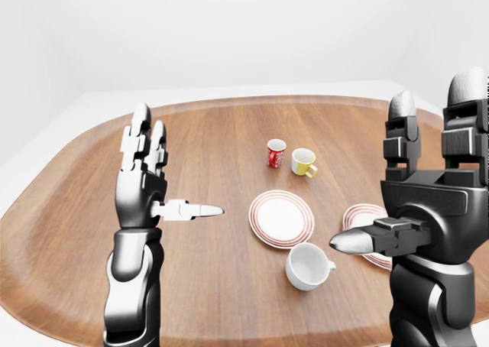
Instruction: Put the white mug on the left plate.
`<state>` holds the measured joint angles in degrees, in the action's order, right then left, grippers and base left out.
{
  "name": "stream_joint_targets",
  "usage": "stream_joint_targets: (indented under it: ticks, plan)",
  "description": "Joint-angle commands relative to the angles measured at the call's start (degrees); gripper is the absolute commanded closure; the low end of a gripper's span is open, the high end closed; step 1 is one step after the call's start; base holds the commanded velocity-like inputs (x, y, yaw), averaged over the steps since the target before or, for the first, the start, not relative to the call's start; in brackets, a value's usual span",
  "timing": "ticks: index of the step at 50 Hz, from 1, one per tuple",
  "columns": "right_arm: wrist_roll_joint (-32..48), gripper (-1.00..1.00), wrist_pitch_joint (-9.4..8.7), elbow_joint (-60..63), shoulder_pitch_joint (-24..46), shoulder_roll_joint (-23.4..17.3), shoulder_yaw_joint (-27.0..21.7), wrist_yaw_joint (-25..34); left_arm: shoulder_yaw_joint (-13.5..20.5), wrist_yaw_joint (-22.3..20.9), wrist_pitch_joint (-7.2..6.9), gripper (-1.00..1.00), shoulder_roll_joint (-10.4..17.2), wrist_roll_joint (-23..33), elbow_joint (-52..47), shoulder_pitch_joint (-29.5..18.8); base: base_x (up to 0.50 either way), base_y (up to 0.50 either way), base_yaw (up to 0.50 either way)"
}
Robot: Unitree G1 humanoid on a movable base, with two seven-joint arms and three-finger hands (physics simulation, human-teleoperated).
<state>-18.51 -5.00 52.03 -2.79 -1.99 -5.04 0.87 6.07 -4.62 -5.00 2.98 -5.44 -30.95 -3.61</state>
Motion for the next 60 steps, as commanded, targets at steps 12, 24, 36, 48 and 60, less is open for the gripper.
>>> stream_joint_targets:
  ticks: [12, 24, 36, 48, 60]
  plan:
    - [5.79, -1.0, 0.0, 7.97, -11.08, -2.7, 4.93, 6.28, 0.22, 0.06, 0.0, -0.98, 0.12, -0.03, 0.29, -0.13, 0.0, 0.0, 0.0]
    - [4.34, -1.0, 0.0, 7.97, -13.57, -11.94, 10.08, 5.0, 0.48, 0.15, 0.0, -0.98, 0.3, -0.24, -0.06, -0.49, 0.0, 0.0, 0.0]
    - [17.81, -1.0, 0.0, 7.97, -15.69, -10.84, 12.45, 14.23, 0.58, 0.04, 0.0, -0.98, 0.33, -0.07, -0.03, -0.41, 0.0, 0.0, 0.0]
    - [32.55, -1.0, 0.0, 7.59, -17.91, -10.23, 15.96, 21.83, 0.46, -0.03, 0.0, -0.98, 0.26, 0.16, 0.15, -0.23, 0.0, 0.0, 0.0]
    - [44.89, -1.0, 0.0, 5.94, -17.67, -8.89, 17.26, 27.23, 0.48, -0.06, 0.0, -0.98, 0.25, 0.23, 0.34, -0.24, 0.0, 0.0, 0.0]
